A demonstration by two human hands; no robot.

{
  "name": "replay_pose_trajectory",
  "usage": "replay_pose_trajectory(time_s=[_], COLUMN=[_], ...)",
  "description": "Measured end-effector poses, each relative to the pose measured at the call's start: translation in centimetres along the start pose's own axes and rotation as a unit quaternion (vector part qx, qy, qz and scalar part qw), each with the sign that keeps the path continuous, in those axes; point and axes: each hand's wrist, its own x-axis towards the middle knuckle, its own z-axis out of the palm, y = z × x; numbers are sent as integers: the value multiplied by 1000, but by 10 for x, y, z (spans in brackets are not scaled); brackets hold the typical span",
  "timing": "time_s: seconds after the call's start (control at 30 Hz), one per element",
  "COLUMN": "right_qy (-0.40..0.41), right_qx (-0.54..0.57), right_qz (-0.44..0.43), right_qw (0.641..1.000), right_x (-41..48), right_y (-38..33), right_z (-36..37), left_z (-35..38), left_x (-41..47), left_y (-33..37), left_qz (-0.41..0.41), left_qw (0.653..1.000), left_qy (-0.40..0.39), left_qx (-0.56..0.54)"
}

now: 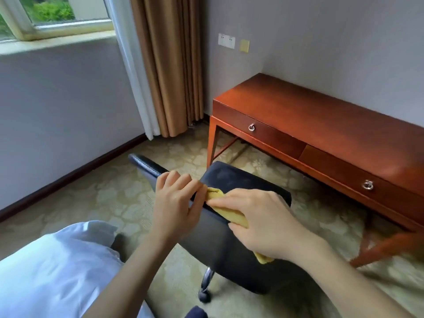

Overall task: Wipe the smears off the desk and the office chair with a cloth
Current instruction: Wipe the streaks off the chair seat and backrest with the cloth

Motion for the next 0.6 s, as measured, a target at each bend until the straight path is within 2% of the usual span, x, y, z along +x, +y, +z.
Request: replay_pose_trajectory(time_s=[0.1, 0.2, 0.4, 0.6], right_qy=[17, 30, 51, 82], right_qx=[-22, -45, -85, -57], right_qz=[-36, -48, -40, -46], right_qw=[999, 997, 994, 994], right_x=[10, 20, 39, 62], right_y=[-5, -9, -23, -25], right_z=[4, 7, 19, 25], left_z=[9, 13, 9, -2], left_x=[1, 6, 15, 29], left_y=[-7, -17, -31, -45], left_qz=[-21, -34, -77, -107], left_qw=[998, 996, 993, 989], left_qy=[57, 76, 55, 2], left_qx=[-15, -29, -70, -101])
